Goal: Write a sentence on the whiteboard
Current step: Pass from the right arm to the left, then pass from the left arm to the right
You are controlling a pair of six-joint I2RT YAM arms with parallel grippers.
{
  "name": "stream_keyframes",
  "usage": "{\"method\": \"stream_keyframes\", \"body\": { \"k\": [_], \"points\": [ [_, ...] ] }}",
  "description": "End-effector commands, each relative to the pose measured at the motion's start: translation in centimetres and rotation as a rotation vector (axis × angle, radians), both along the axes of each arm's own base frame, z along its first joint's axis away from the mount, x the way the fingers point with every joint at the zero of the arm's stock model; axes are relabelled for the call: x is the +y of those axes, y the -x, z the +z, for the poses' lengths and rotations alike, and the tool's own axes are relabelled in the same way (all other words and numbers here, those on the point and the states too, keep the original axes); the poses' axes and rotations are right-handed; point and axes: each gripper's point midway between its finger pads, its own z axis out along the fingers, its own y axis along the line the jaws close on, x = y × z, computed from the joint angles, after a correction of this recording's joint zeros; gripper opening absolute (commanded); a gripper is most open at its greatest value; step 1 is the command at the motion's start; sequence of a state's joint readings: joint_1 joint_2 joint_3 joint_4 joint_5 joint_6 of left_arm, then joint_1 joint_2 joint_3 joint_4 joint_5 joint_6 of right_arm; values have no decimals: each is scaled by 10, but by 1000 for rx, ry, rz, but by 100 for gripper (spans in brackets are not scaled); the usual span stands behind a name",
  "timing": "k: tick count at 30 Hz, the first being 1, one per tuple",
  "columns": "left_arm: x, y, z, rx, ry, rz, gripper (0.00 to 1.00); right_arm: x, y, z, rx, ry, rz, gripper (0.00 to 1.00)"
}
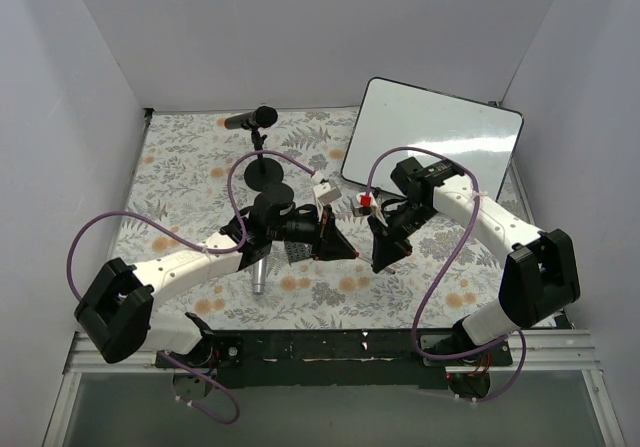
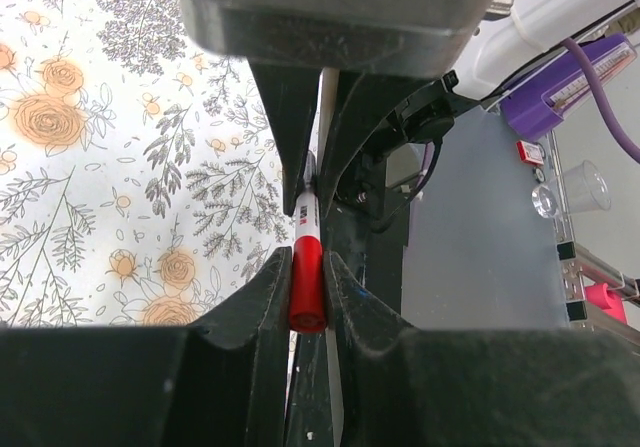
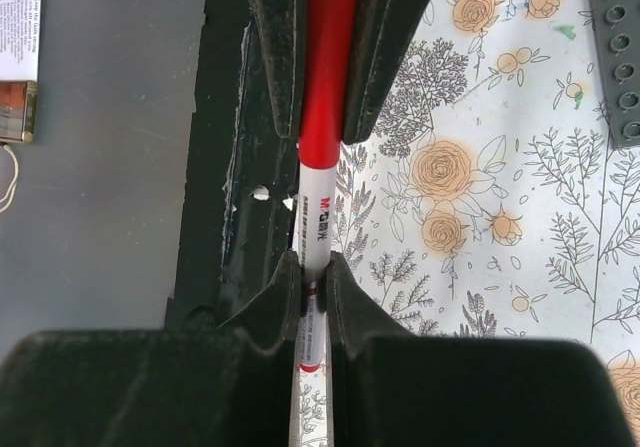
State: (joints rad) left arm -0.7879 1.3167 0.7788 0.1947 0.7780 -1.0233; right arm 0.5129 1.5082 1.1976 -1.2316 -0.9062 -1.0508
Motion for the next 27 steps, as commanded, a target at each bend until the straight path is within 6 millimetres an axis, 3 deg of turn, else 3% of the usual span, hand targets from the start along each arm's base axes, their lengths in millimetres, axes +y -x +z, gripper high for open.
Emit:
{"method": "stream_keyframes", "body": {
  "k": [1, 3, 4, 5, 6, 7, 8, 9, 11, 13, 17, 22, 26, 27],
  "points": [
    [5, -2, 13, -25, 39, 66, 0, 4, 1, 14, -31, -45, 6, 17],
    [12, -4, 31, -24, 108, 144, 0, 3, -1, 21, -64, -53, -5, 32],
    [19, 0, 22, 6, 108, 169, 0, 3, -2, 25, -78, -55, -16, 36],
    [23, 1, 25, 22, 134, 193, 0, 1, -5, 29, -100, -54, -27, 41],
    [29, 7, 49, 26, 224, 214, 0, 1, -7, 40, -150, -74, -35, 43],
    [36, 8, 37, 62, 229, 255, 0, 1, -11, 46, -183, -86, -47, 44],
    [41, 9, 43, 67, 262, 280, 0, 0, -14, 51, -203, -85, -68, 47],
    [50, 15, 64, 34, 353, 290, 0, 0, -17, 64, -252, -108, -82, 48],
    [61, 18, 63, 76, 405, 342, 0, 3, -22, 80, -289, -151, -113, 50],
    [71, 24, 81, 40, 482, 347, 0, 9, -24, 98, -320, -225, -129, 52],
    [75, 27, 87, 6, 508, 348, 0, 24, -3, 135, -216, -414, -82, 61],
    [71, 26, 102, -28, 520, 324, 0, 30, -10, 145, -65, -461, -134, 61],
    [67, 19, 107, -34, 523, 341, 0, 30, -2, 140, 53, -487, -147, 65],
    [66, 17, 107, -34, 525, 344, 0, 29, 2, 130, 86, -476, -159, 65]
  ]
}}
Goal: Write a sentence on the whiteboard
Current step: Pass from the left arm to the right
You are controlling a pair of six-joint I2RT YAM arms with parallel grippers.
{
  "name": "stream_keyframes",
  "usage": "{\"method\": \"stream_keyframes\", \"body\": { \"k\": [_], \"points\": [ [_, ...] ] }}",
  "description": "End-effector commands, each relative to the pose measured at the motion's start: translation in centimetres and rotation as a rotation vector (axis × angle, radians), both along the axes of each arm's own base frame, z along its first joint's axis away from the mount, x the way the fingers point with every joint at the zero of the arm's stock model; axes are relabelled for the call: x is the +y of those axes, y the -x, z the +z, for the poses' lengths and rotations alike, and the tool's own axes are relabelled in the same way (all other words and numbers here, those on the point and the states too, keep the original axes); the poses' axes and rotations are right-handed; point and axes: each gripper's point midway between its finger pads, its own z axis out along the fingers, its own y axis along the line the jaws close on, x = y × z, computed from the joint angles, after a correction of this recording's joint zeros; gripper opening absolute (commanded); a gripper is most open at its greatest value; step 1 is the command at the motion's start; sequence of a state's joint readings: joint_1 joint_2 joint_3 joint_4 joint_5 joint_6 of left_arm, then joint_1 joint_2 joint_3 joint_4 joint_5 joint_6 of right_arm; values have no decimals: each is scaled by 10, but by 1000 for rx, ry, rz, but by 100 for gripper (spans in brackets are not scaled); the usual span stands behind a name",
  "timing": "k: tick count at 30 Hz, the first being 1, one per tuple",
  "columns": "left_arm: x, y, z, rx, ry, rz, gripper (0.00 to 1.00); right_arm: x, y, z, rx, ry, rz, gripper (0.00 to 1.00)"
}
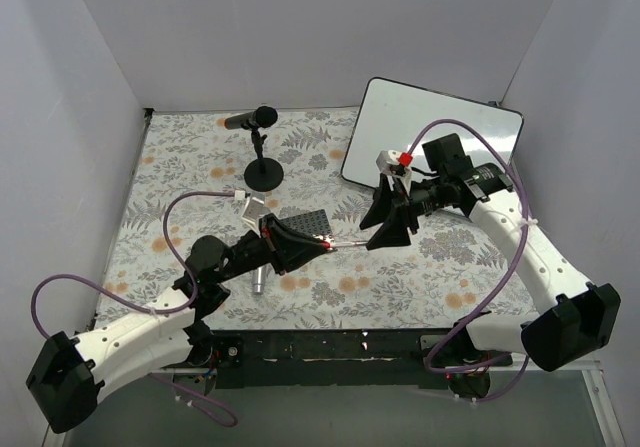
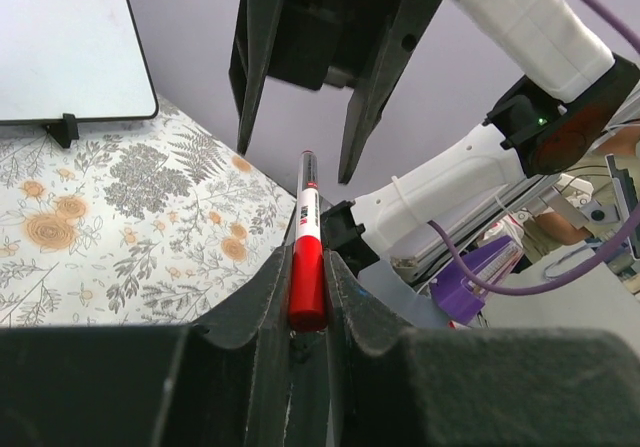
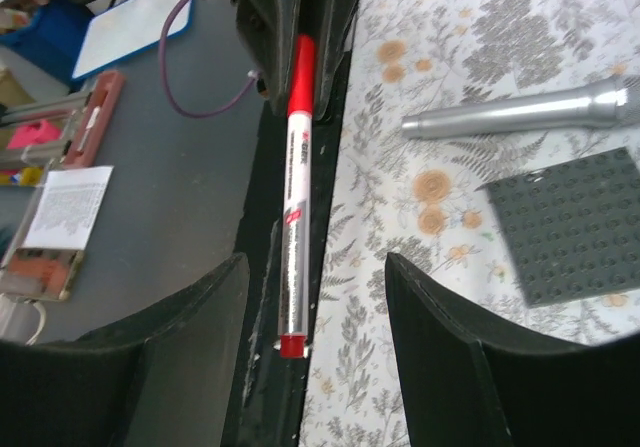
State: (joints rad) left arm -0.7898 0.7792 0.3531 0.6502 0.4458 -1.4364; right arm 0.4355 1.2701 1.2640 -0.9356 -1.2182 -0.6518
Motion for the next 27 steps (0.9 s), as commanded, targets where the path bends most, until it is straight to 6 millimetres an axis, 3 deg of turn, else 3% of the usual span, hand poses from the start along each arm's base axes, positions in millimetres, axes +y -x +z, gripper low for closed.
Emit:
{"method": "stream_keyframes", "body": {
  "k": [1, 3, 16, 27],
  "points": [
    [-3, -7, 28, -52, 55, 25, 0, 4, 11, 5, 112, -94, 31, 64],
    [-7, -9, 28, -51, 48, 16, 0, 4, 12, -4, 177, -69, 10, 63],
    [-15, -16, 24, -36, 37, 11, 0, 16, 6, -7, 223, -45, 19, 48],
    [-24, -22, 17, -35, 16, 5, 0, 28, 9, -14, 263, -21, 66, 13]
  ]
}}
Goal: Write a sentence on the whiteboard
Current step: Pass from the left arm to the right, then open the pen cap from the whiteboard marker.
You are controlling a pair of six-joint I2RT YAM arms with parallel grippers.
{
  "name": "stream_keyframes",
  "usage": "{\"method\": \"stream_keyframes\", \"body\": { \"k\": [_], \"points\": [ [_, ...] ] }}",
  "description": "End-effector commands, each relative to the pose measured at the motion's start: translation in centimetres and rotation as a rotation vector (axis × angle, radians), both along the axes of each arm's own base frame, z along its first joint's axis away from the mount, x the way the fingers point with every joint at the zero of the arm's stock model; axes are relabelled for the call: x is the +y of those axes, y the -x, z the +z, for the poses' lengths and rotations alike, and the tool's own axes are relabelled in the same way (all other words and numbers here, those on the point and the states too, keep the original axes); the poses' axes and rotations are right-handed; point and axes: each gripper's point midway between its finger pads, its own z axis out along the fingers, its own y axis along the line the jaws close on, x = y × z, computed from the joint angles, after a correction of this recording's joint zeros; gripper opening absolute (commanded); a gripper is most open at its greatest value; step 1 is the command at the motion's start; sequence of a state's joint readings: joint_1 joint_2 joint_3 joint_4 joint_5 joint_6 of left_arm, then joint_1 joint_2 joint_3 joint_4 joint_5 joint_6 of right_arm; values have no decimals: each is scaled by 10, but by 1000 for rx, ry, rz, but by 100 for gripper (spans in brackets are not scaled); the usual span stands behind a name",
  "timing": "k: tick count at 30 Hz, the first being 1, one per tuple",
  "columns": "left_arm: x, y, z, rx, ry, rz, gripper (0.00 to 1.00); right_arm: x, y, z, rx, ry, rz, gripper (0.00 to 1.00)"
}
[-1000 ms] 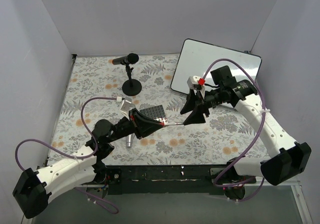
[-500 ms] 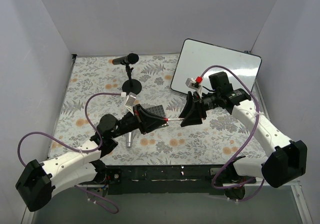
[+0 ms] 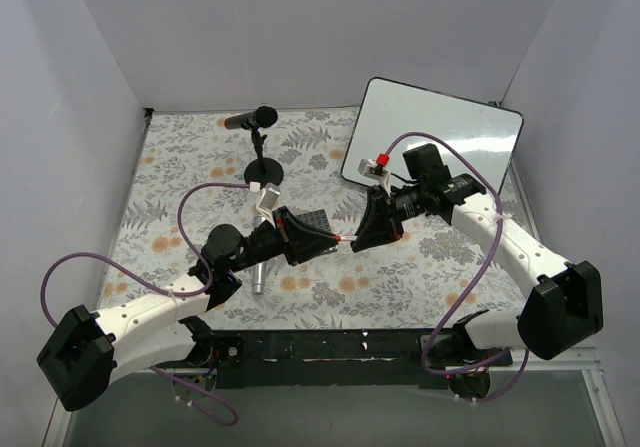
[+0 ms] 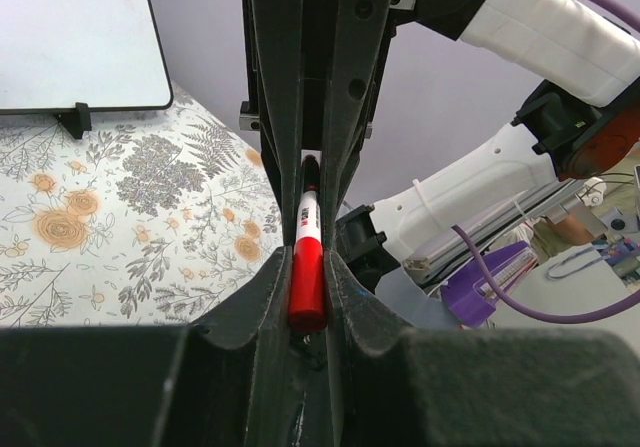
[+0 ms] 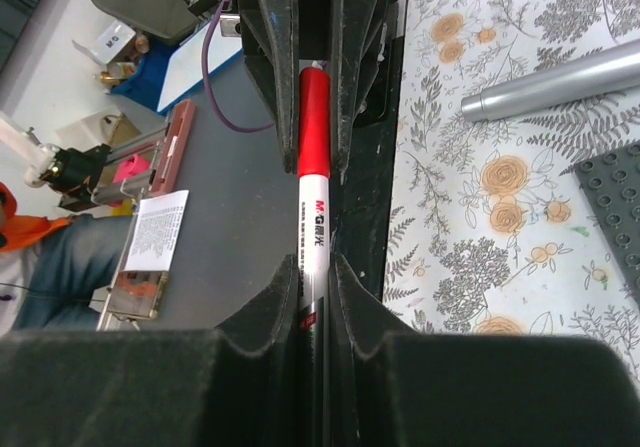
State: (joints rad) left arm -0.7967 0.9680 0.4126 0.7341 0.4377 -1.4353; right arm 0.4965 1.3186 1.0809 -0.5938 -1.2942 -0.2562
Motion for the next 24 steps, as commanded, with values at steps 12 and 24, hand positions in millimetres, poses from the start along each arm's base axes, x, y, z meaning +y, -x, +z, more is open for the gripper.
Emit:
{"method": "stream_keyframes", "body": {
  "k": [12, 24],
  "points": [
    [5, 3, 20, -85, 51, 18, 0, 5, 9, 27, -96, -93, 93, 1],
    [19, 2, 24, -118, 27, 47, 0, -2, 12, 17, -205, -63, 97, 1]
  ]
}}
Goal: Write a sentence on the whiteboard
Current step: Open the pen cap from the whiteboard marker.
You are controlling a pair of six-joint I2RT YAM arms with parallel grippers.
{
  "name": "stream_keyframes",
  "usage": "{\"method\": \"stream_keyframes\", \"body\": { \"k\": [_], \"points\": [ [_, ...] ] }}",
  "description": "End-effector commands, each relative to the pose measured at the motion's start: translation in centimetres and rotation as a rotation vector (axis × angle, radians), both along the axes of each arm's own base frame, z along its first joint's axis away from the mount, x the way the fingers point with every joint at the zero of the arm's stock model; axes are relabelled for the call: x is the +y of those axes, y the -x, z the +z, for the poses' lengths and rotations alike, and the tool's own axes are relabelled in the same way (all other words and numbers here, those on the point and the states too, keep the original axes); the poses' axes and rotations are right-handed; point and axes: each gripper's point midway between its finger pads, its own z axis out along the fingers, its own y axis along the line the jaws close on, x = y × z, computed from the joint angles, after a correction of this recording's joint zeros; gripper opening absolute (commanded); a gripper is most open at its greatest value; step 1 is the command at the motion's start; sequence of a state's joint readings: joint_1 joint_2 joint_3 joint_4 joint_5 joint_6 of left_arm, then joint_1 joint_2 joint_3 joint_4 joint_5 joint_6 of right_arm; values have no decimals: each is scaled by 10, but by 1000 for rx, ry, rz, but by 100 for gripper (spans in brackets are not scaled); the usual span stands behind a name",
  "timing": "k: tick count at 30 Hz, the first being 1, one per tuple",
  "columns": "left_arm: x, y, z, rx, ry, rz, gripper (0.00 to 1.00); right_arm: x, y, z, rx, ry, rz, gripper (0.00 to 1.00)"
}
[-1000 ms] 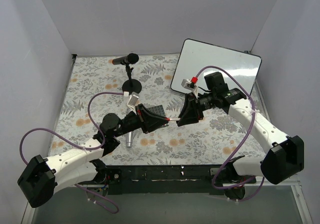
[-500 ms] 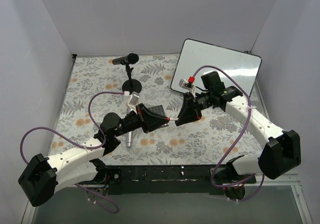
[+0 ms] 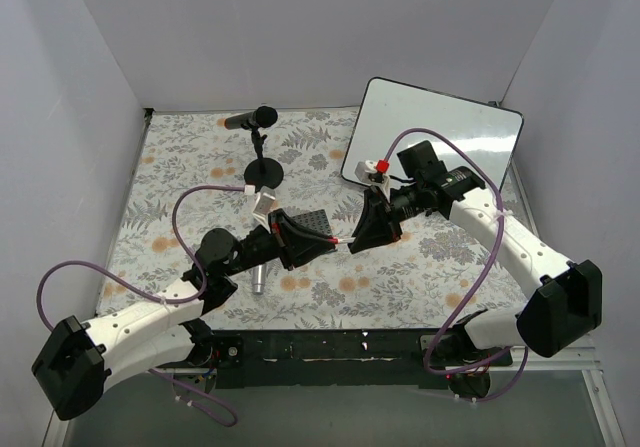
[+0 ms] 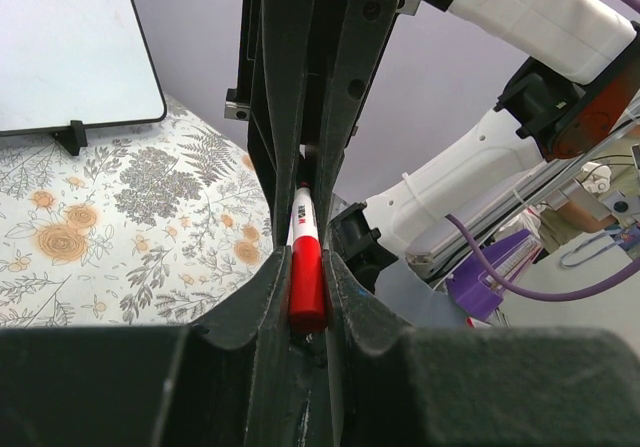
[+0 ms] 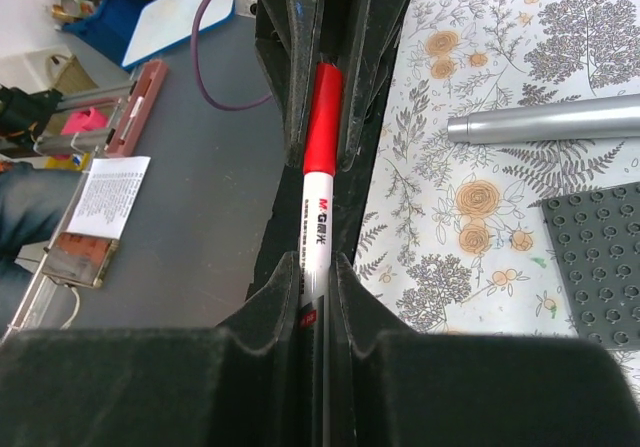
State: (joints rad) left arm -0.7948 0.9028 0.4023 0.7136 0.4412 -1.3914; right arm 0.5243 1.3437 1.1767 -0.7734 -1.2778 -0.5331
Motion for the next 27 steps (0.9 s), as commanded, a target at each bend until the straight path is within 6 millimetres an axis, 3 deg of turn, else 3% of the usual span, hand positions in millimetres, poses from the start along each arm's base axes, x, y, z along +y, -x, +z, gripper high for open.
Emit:
{"method": "stream_keyframes", "body": {
  "k": [1, 11, 17, 20, 23, 24, 27],
  "points": [
    [13, -5, 18, -67, 17, 43, 0, -5, 9, 10, -46, -24, 31, 1],
    [27, -6, 22, -102, -35, 88, 0, -9, 5, -5, -85, 39, -1, 1],
    [37, -10, 13, -87, -95, 146, 0, -15, -8, -16, -126, 96, -58, 1],
    [47, -17, -2, -50, -180, 214, 0, -25, -21, -23, -181, 141, -129, 1],
    [60, -27, -34, 59, -303, 302, 0, -42, -37, -35, -235, 192, -233, 1],
    [65, -26, -56, 121, -375, 311, 0, -48, -38, -43, -226, 213, -258, 1],
    [76, -30, -96, 265, -488, 371, 0, -67, -52, -47, -257, 224, -361, 1]
  ]
}}
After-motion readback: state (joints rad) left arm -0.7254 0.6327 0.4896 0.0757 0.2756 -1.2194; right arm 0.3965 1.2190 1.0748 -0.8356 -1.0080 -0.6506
